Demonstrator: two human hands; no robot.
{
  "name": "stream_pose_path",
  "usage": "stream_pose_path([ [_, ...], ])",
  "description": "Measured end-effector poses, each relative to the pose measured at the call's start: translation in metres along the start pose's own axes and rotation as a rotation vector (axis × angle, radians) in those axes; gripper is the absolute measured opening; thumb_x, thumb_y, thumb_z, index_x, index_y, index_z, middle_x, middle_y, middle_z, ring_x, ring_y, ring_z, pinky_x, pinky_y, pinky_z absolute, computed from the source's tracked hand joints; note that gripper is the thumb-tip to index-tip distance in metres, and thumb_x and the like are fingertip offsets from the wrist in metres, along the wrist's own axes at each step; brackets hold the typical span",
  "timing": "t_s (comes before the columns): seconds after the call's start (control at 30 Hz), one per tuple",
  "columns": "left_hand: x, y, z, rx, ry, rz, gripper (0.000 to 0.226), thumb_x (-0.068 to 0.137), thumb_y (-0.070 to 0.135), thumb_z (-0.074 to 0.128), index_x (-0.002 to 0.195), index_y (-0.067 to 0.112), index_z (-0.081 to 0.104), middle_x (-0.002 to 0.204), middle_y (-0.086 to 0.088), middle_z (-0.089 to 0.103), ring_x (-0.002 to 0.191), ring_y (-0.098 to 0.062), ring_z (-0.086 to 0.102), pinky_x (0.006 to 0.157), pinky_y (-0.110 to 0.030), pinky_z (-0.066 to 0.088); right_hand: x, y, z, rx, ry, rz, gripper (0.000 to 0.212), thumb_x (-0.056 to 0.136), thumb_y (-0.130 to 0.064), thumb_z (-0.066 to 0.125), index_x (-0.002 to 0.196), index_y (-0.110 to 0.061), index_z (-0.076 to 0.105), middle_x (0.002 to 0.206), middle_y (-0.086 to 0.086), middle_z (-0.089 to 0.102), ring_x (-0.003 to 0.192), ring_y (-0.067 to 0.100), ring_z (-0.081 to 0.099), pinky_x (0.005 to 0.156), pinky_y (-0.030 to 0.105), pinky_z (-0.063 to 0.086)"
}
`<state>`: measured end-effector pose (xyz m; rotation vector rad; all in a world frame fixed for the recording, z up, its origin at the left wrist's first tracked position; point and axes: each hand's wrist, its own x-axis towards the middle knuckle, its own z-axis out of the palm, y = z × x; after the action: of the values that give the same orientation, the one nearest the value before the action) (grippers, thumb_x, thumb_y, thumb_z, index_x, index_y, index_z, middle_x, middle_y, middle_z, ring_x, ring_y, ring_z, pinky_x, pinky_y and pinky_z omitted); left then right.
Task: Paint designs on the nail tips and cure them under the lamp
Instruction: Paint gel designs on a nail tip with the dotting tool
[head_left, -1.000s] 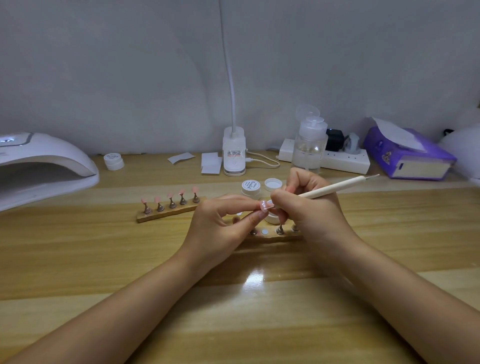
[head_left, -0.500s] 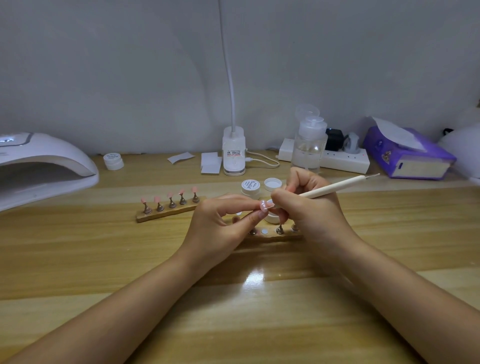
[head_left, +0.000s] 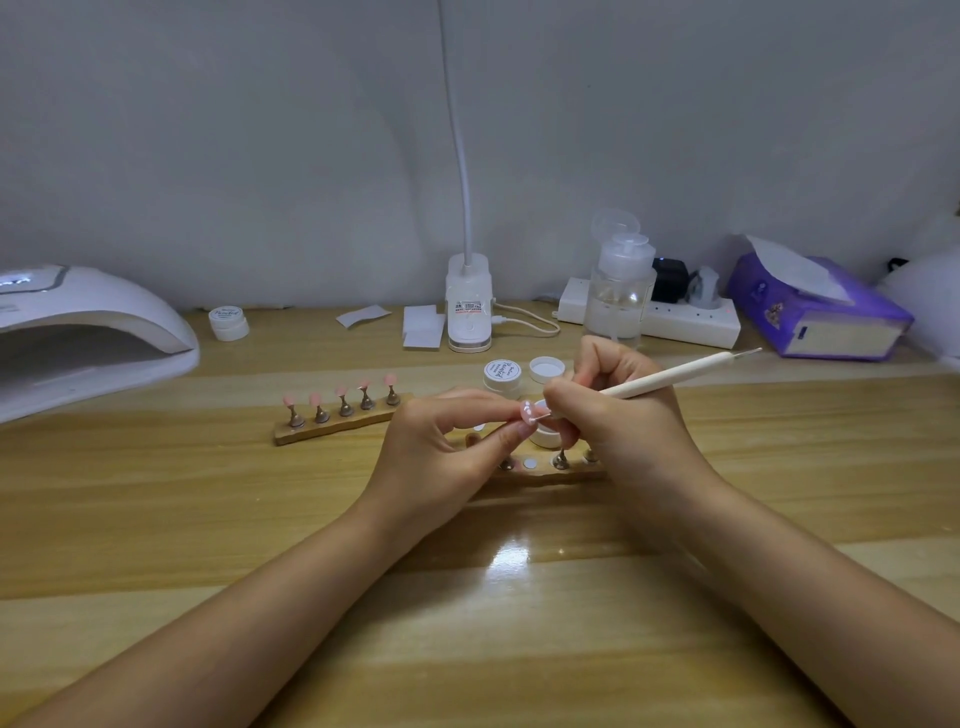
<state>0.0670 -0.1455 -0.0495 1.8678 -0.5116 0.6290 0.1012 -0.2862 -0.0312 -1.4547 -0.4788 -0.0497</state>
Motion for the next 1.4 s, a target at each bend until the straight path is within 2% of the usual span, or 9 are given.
stream_pose_path([
  [0.3,0.0,0.0,0.0,0.018,-0.005,0.001,0.022,0.075,0.017,0.065,0.096,0.012,0.068,0.083,0.008,0.069,0.076,-0.004,0.065,0.068,-0.012,0.048,-0.001,-0.001,-0.001,-0.018,0.002,-0.001,0.039,0.074,0.007,0.057,0.05,-0.02,0.045,0.044,0.001,0.049,0.04,0.008,0.047,0.042,0.019,0.042],
  [0.4,0.0,0.0,0.0,0.033,0.0,-0.015,0.022,0.075,0.017,0.066,0.095,0.009,0.07,0.083,0.003,0.071,0.076,-0.006,0.066,0.069,-0.015,0.05,-0.001,-0.003,-0.002,0.014,0.019,0.018,0.042,0.079,0.004,0.056,0.05,-0.023,0.045,0.041,-0.004,0.049,0.039,0.006,0.048,0.053,0.026,0.051],
  [0.5,0.0,-0.001,0.0,0.032,0.017,-0.041,0.022,0.074,0.017,0.066,0.092,0.008,0.071,0.081,0.004,0.07,0.074,-0.003,0.066,0.068,-0.012,0.048,-0.001,-0.009,-0.003,0.088,0.079,-0.016,0.028,0.082,-0.016,0.063,0.06,-0.017,0.047,0.042,-0.004,0.052,0.042,0.006,0.051,0.062,0.027,0.054],
  [0.6,0.0,-0.001,0.0,0.046,0.008,-0.053,0.023,0.073,0.02,0.066,0.093,0.009,0.071,0.081,0.007,0.069,0.077,0.001,0.065,0.071,-0.012,0.047,0.0,-0.015,-0.005,0.073,0.131,-0.04,0.031,0.076,-0.047,0.051,0.069,-0.017,0.053,0.044,0.001,0.058,0.04,0.007,0.053,0.043,0.015,0.044],
  [0.7,0.0,0.0,-0.001,0.042,0.011,-0.069,0.021,0.072,0.022,0.066,0.091,0.013,0.071,0.081,0.009,0.069,0.077,0.002,0.065,0.071,-0.011,0.046,0.0,-0.015,-0.009,-0.021,0.142,-0.08,0.045,0.078,-0.054,0.038,0.068,-0.016,0.06,0.042,0.005,0.058,0.035,0.01,0.05,0.037,0.014,0.038],
  [0.87,0.0,0.002,-0.001,-0.003,0.015,-0.101,0.019,0.072,0.02,0.066,0.089,0.013,0.071,0.083,0.002,0.07,0.075,-0.004,0.066,0.066,-0.01,0.047,-0.004,-0.005,-0.011,-0.309,0.012,-0.291,0.018,0.076,-0.036,0.065,0.071,-0.023,0.053,0.065,-0.005,0.064,0.064,0.009,0.063,0.057,0.021,0.052],
  [0.97,0.0,0.003,-0.001,-0.003,0.009,-0.096,0.021,0.071,0.025,0.064,0.092,0.022,0.067,0.084,0.008,0.069,0.077,0.0,0.066,0.07,-0.011,0.048,-0.007,-0.002,-0.013,-0.442,-0.074,-0.332,0.034,0.071,-0.022,0.078,0.081,-0.031,0.047,0.087,-0.007,0.067,0.091,0.015,0.063,0.081,0.025,0.048],
  [1.13,0.0,0.003,-0.003,0.013,0.01,-0.123,0.026,0.068,0.029,0.065,0.094,0.022,0.067,0.084,0.012,0.069,0.082,0.002,0.065,0.077,-0.016,0.05,-0.009,-0.002,-0.012,-0.474,-0.136,-0.314,0.037,0.072,-0.009,0.077,0.083,-0.026,0.046,0.09,0.0,0.067,0.083,0.005,0.057,0.06,0.003,0.036],
  [1.4,0.0,0.003,-0.002,0.036,-0.007,-0.126,0.02,0.069,0.03,0.064,0.09,0.029,0.067,0.084,0.02,0.067,0.083,0.008,0.063,0.077,-0.011,0.047,-0.009,0.001,-0.014,-0.483,-0.117,-0.347,0.035,0.074,-0.007,0.075,0.082,-0.028,0.048,0.085,-0.001,0.066,0.082,0.009,0.06,0.072,0.018,0.046],
])
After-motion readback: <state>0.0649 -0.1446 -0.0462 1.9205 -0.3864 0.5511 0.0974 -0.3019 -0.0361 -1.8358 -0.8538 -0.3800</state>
